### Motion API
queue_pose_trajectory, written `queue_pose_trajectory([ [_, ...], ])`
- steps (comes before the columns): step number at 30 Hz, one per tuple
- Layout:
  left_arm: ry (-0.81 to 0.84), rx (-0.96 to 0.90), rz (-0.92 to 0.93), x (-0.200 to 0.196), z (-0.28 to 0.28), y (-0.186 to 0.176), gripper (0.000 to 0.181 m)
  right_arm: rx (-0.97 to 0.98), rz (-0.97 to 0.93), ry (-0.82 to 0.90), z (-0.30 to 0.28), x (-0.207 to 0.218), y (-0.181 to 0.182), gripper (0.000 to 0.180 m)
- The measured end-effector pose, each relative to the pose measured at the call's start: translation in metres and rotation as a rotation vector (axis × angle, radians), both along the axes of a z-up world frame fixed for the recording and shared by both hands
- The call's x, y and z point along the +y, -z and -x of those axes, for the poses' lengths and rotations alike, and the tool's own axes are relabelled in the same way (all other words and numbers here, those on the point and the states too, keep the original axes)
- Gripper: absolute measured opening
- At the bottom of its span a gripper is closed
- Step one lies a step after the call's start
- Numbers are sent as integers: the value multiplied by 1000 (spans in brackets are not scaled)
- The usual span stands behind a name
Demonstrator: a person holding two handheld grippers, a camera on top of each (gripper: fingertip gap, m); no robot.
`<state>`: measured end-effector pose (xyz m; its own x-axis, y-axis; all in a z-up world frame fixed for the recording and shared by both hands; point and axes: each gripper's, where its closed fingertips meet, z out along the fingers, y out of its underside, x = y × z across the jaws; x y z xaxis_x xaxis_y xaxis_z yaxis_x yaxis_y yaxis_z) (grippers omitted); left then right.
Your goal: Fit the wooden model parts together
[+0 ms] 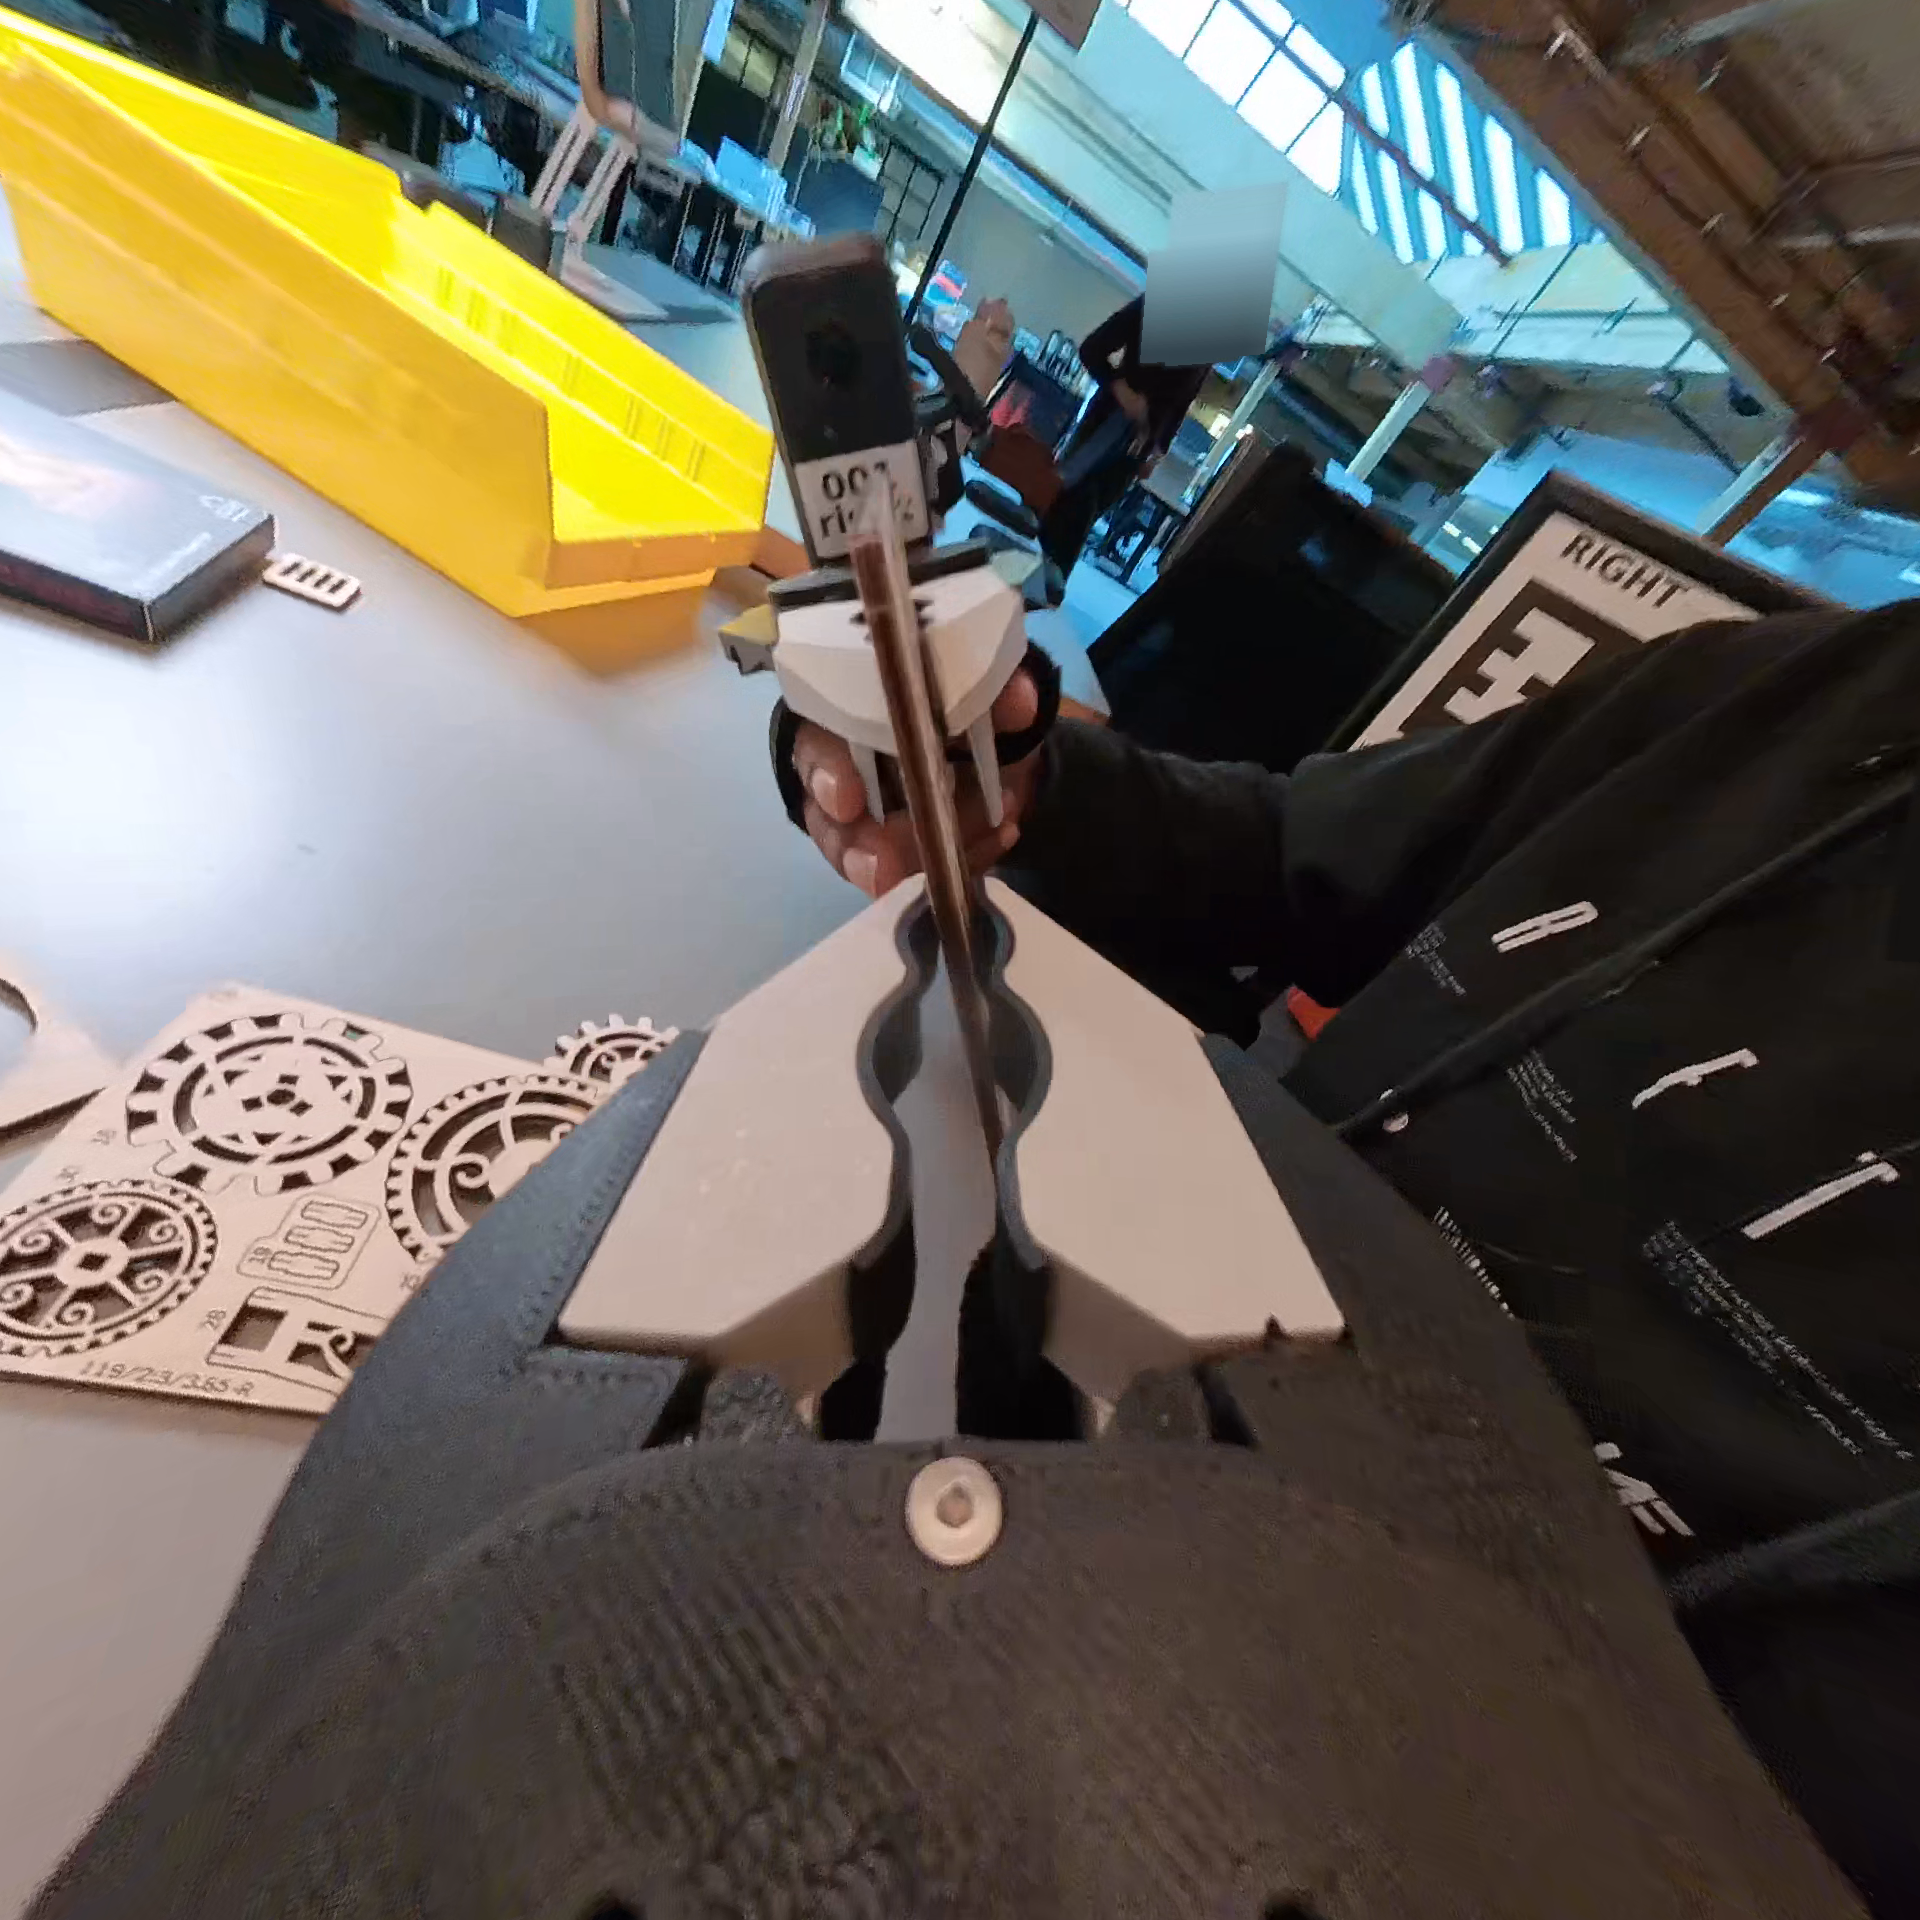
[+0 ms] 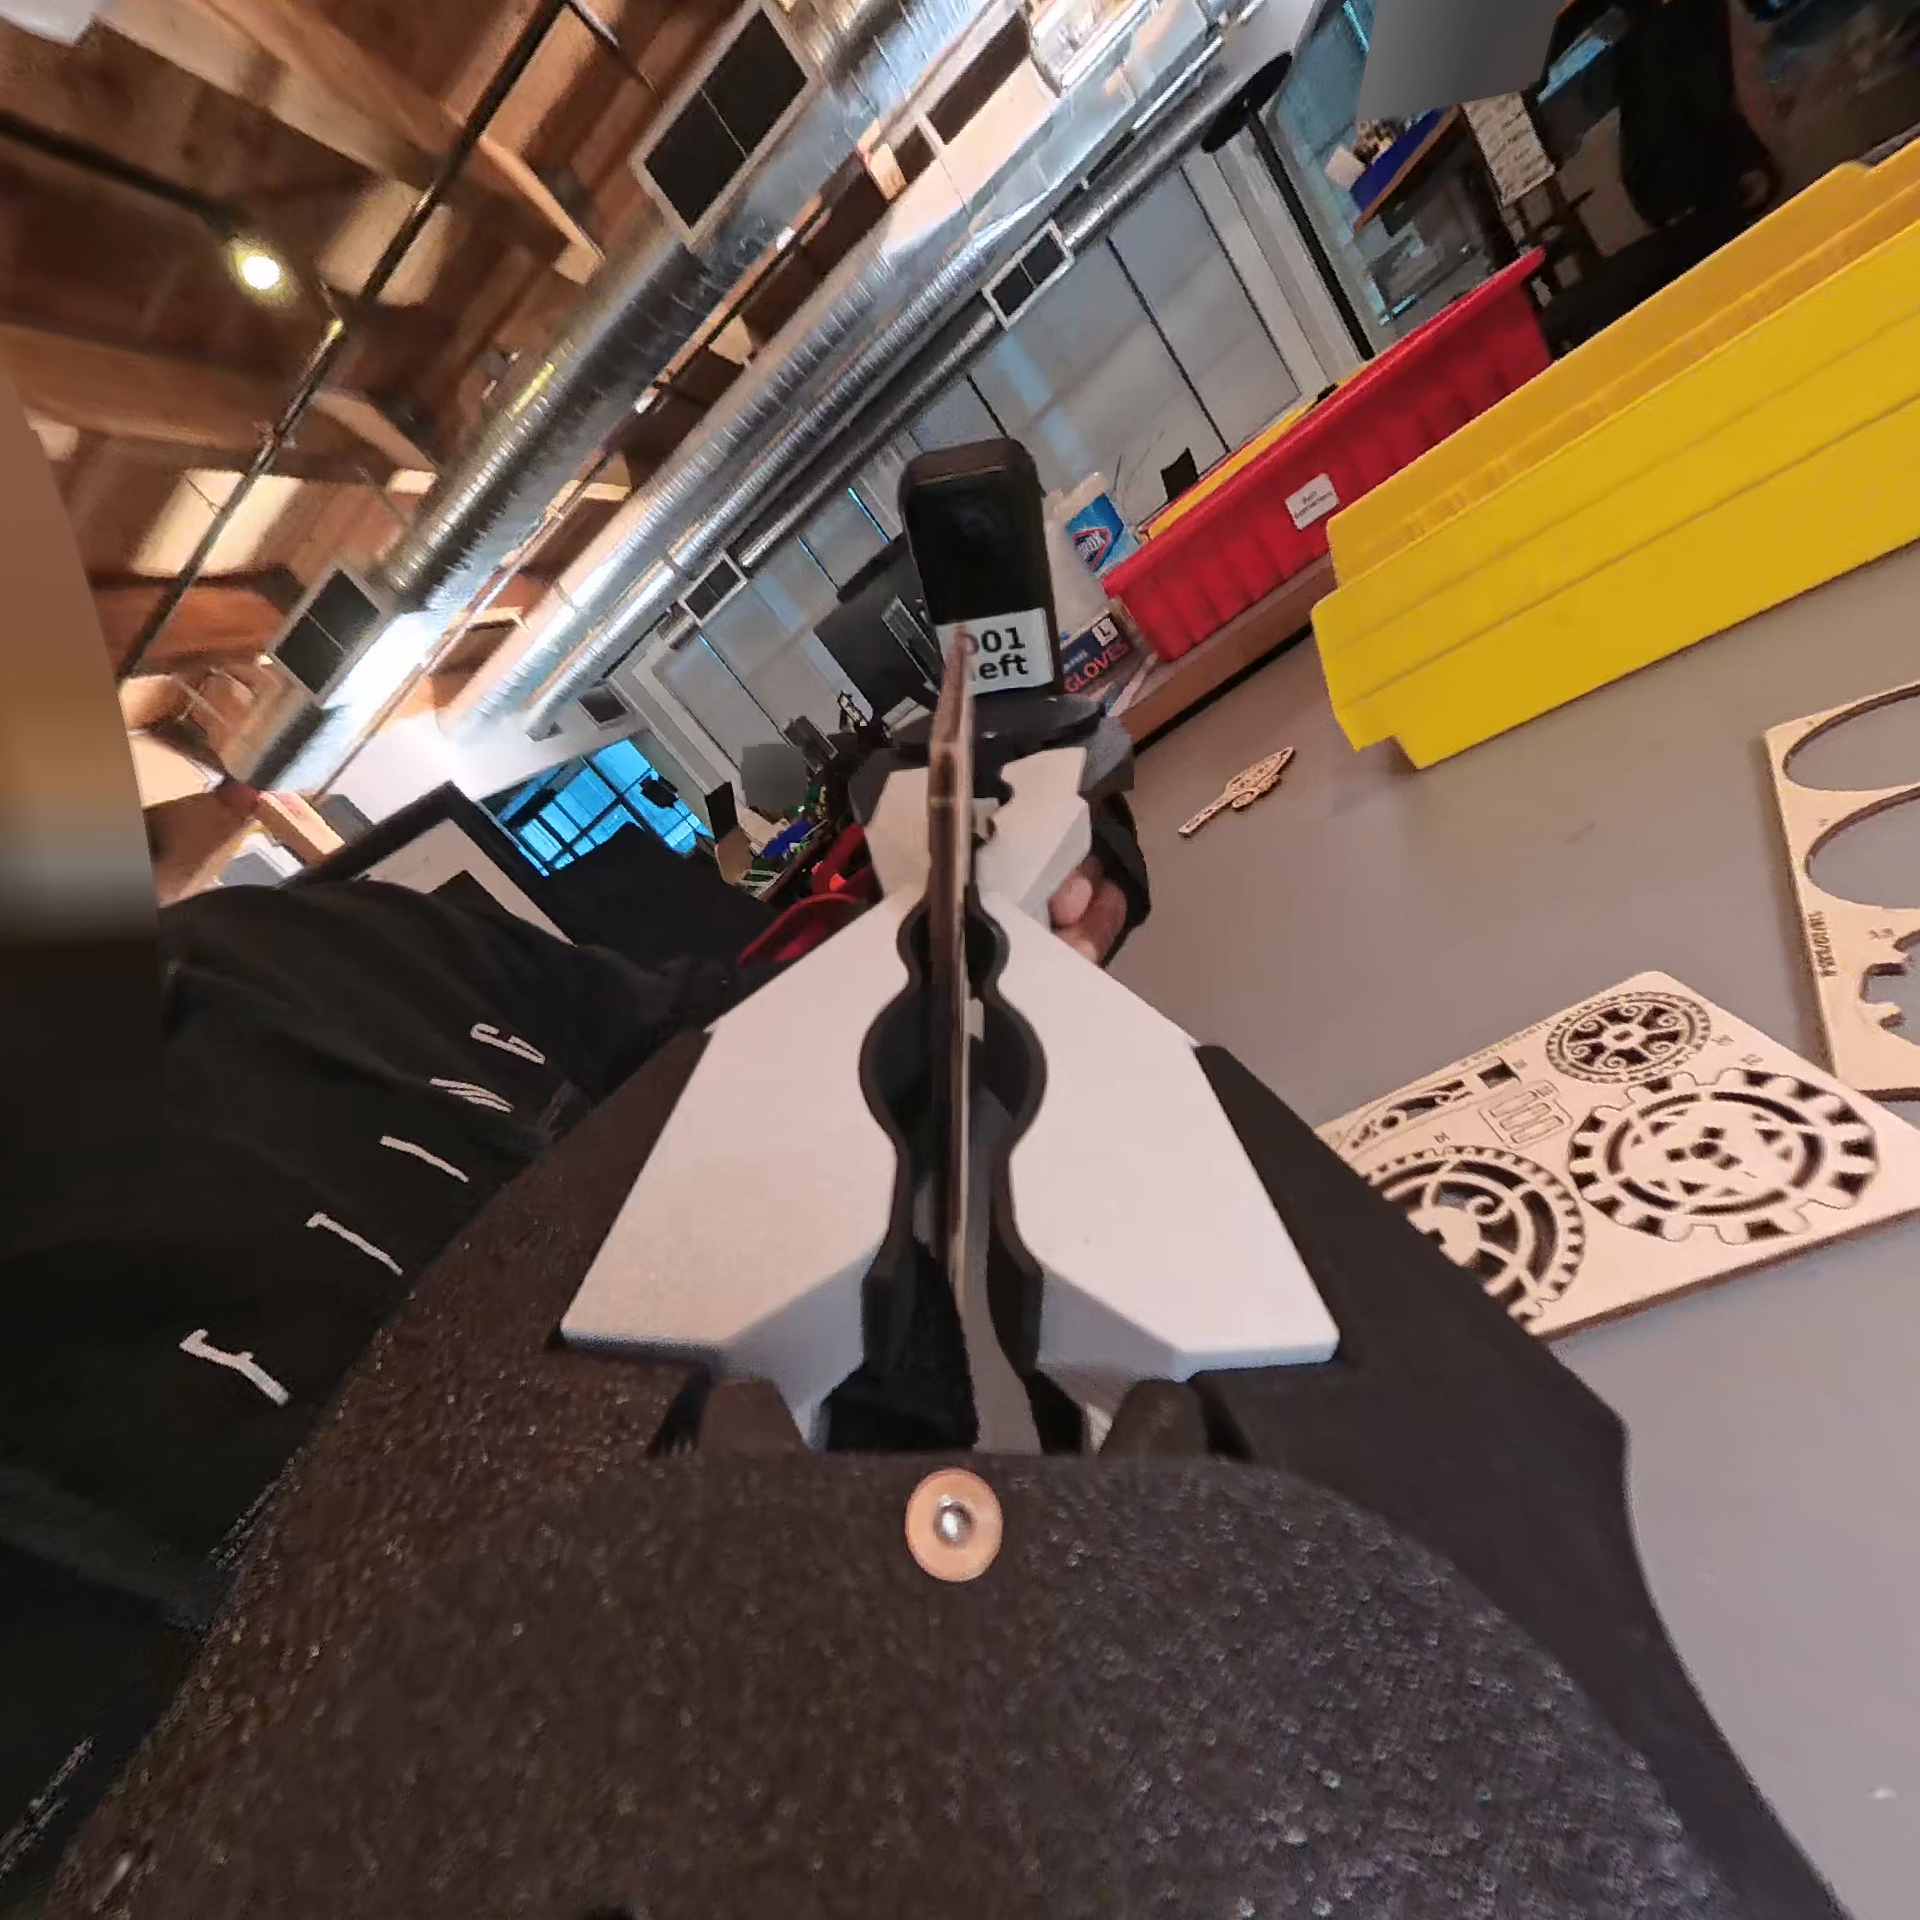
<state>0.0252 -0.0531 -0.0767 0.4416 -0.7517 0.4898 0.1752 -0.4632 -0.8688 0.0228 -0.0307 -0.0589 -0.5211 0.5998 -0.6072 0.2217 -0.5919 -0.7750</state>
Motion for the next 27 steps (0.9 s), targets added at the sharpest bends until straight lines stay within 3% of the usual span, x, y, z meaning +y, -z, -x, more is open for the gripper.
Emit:
queue_pose_trajectory([
  [5, 4, -40, 122, 2, -2, 24, 2, -32, -86, 47, 7, 0, 11, 17],
  [10, 21, -38, 165, 3, -13, 37, 2, -112, -244, 94, 18, -5, 29, 6],
  [27, -29, -25, 83, 2, -11, 32, 4, -109, -154, 82, 13, -2, 30, 3],
])
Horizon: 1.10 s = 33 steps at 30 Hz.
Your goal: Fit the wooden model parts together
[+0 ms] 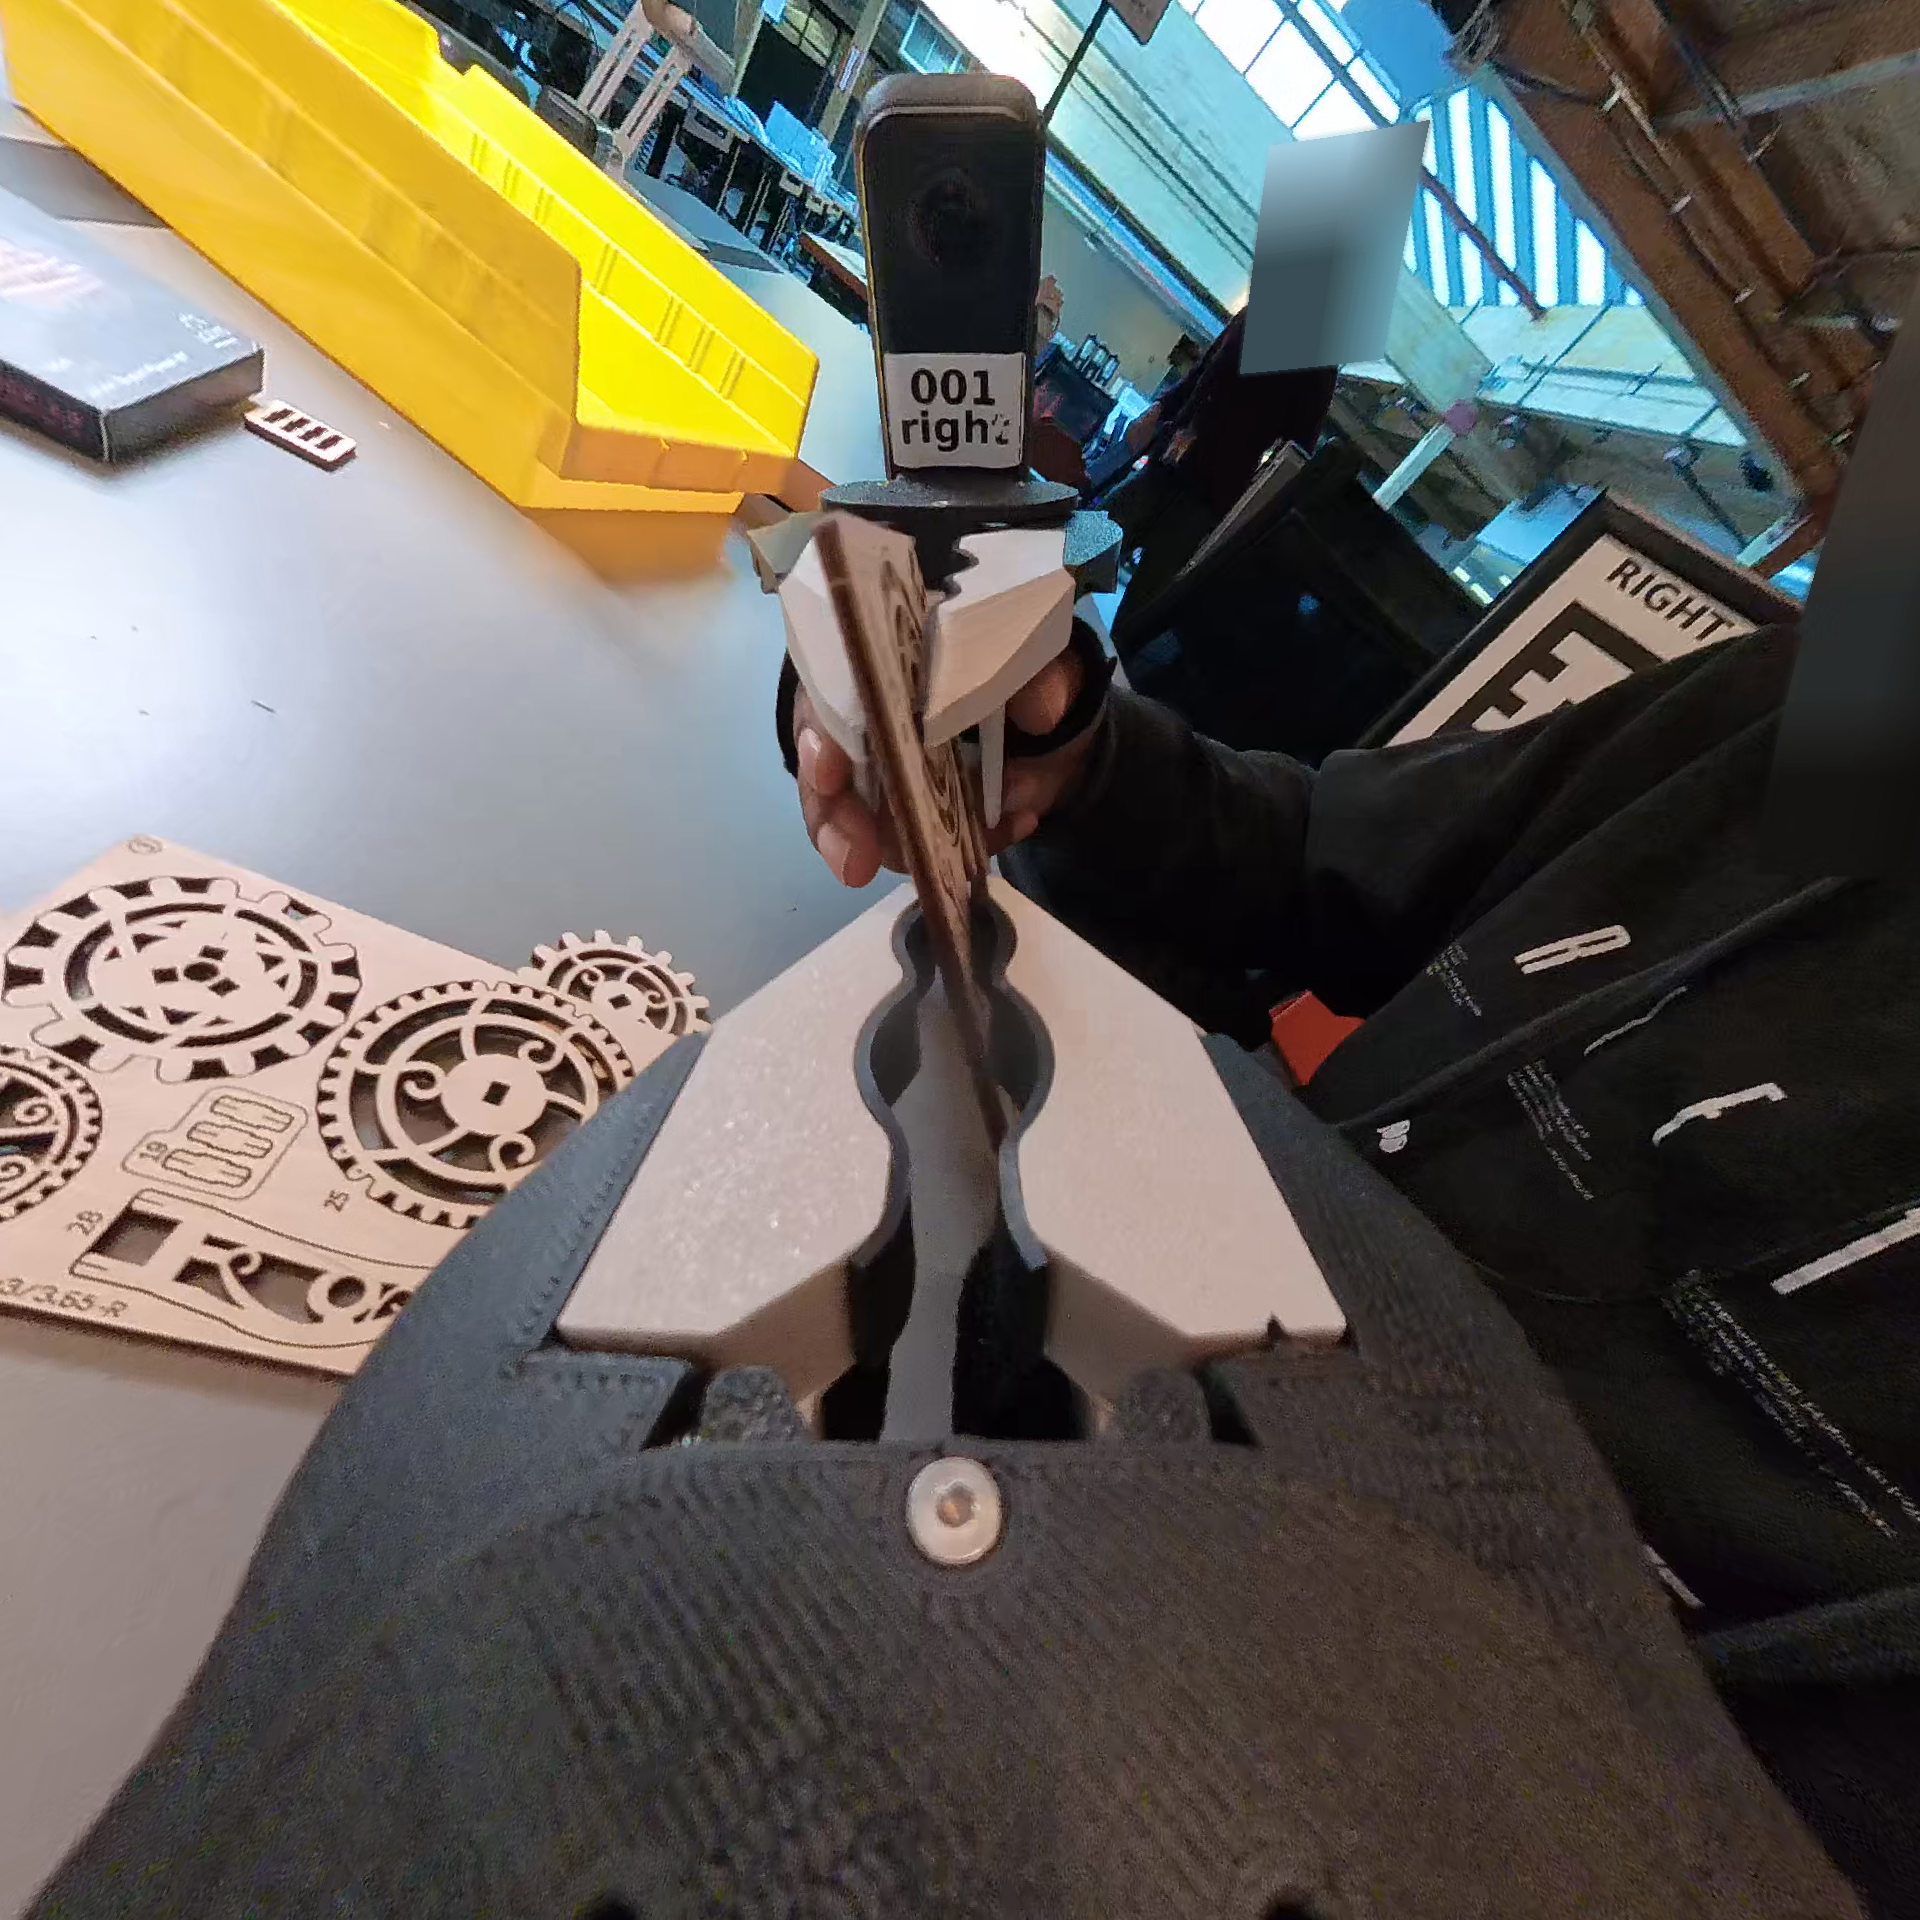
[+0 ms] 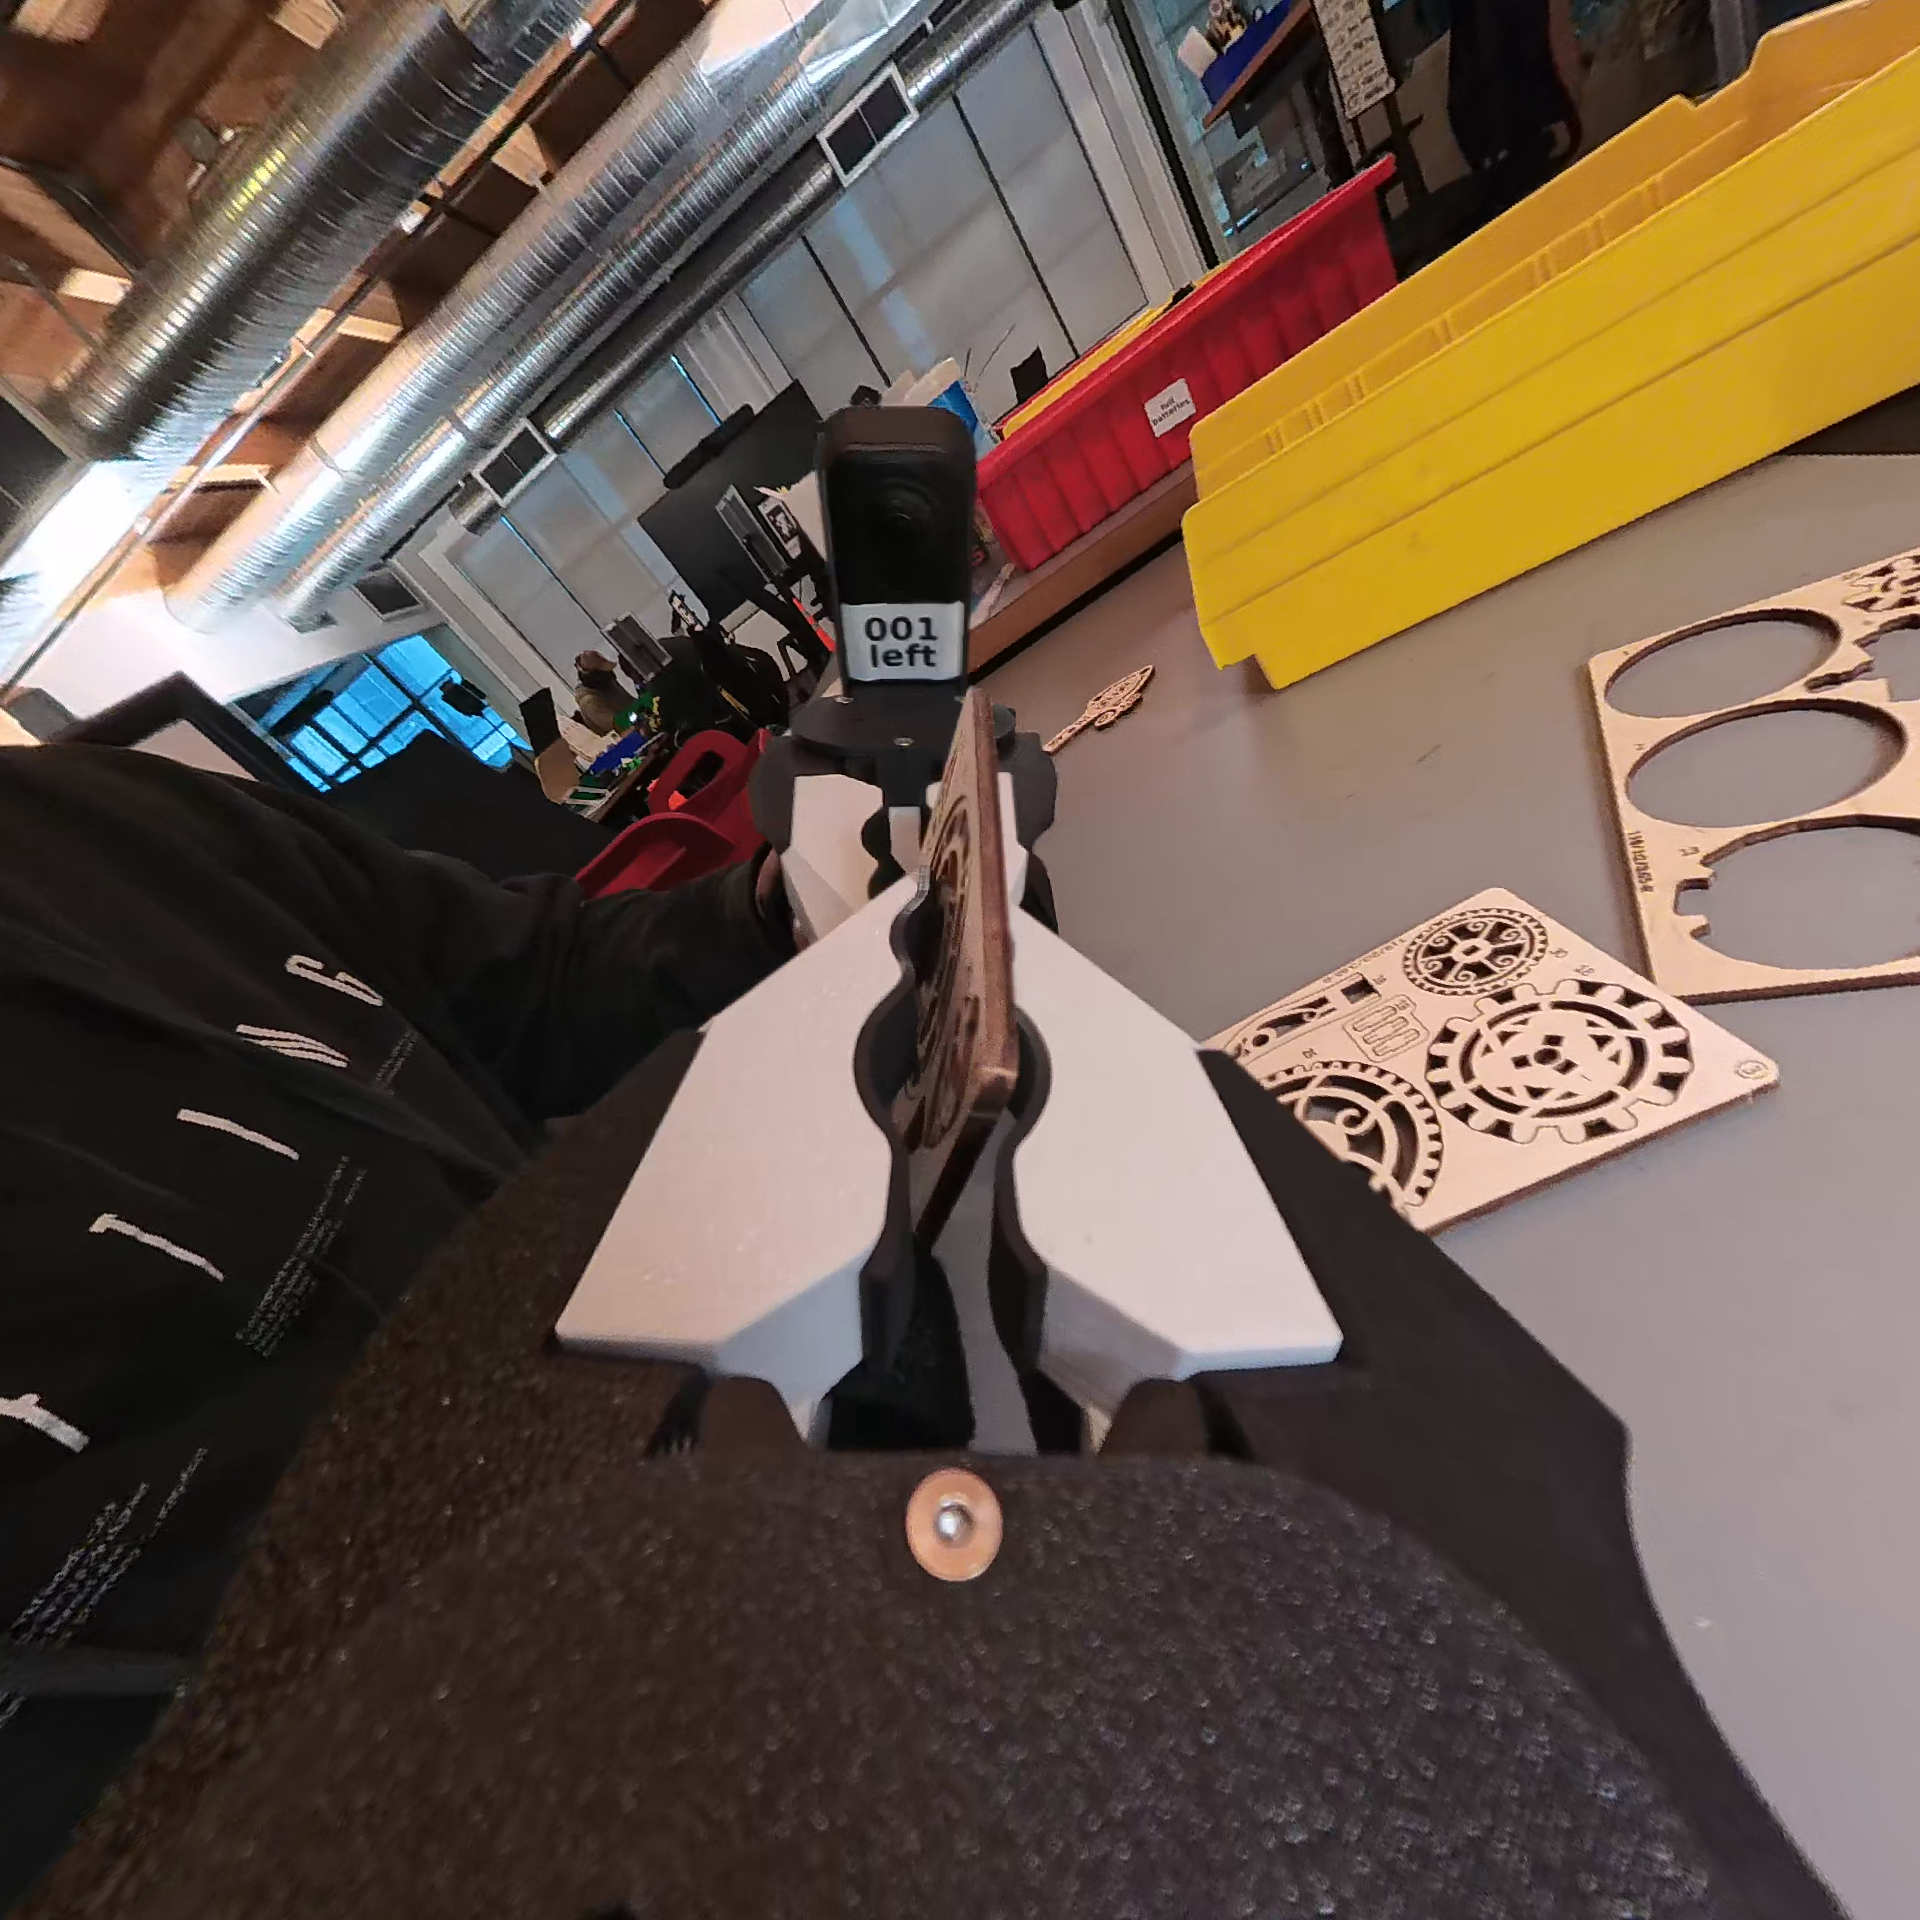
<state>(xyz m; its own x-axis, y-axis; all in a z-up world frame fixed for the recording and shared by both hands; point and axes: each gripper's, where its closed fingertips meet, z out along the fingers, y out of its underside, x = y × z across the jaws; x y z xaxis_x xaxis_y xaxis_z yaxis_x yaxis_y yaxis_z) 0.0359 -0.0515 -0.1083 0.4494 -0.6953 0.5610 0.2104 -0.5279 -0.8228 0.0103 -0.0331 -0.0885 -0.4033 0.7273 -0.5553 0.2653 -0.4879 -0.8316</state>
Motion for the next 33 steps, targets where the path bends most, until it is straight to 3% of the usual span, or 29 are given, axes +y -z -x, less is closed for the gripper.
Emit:
queue_pose_trajectory([
  [8, -71, 108, -24, 5, 4, 6, 3, 2, -96, 51, 1, 1, -2, 2],
  [21, -48, -18, 14, 5, 9, 4, 2, -46, 7, -7, -2, 0, 2, 1],
  [29, -61, -73, 74, 6, 8, 6, 2, -81, -50, 51, 0, 5, 9, 4],
  [33, -45, -158, 126, 5, 7, 3, 2, -71, 34, 26, -1, 3, 6, 2],
])
